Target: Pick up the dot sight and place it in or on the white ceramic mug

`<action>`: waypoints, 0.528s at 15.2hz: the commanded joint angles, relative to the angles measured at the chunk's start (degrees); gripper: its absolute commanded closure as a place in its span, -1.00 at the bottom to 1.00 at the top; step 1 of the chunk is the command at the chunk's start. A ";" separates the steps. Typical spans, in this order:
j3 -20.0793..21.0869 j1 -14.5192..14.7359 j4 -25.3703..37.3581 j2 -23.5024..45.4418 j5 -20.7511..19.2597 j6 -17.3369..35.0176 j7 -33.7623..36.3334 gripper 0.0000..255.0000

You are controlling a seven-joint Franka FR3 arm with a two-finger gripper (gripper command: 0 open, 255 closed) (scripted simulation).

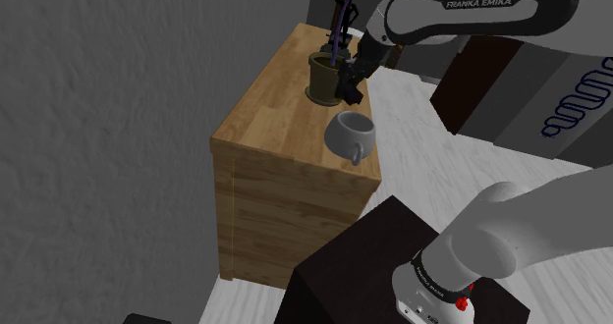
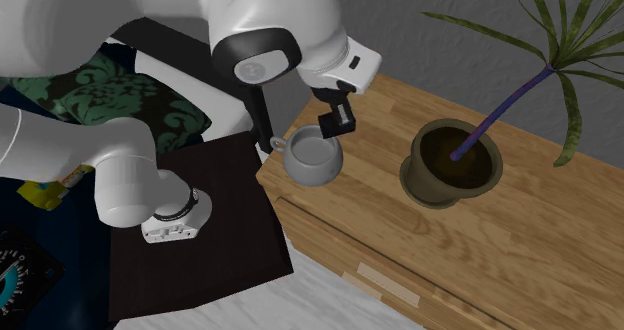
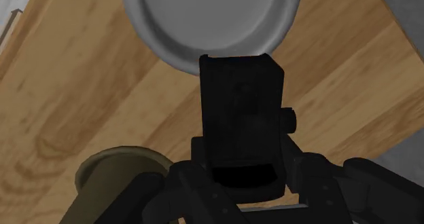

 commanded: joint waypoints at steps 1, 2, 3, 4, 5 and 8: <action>0.14 -0.44 -4.75 -5.67 -0.50 -0.94 0.07 1.00; 0.19 -0.66 -6.66 -8.16 -0.68 -1.53 0.06 1.00; 0.24 -0.87 -8.51 -10.70 -0.85 -2.22 0.05 1.00; 0.27 -1.10 -10.30 -13.28 -1.02 -3.00 0.01 1.00; 0.30 -1.32 -11.92 -15.73 -1.16 -3.83 -0.04 1.00; 0.18 -1.39 -14.13 -15.55 -1.27 -1.45 -0.04 1.00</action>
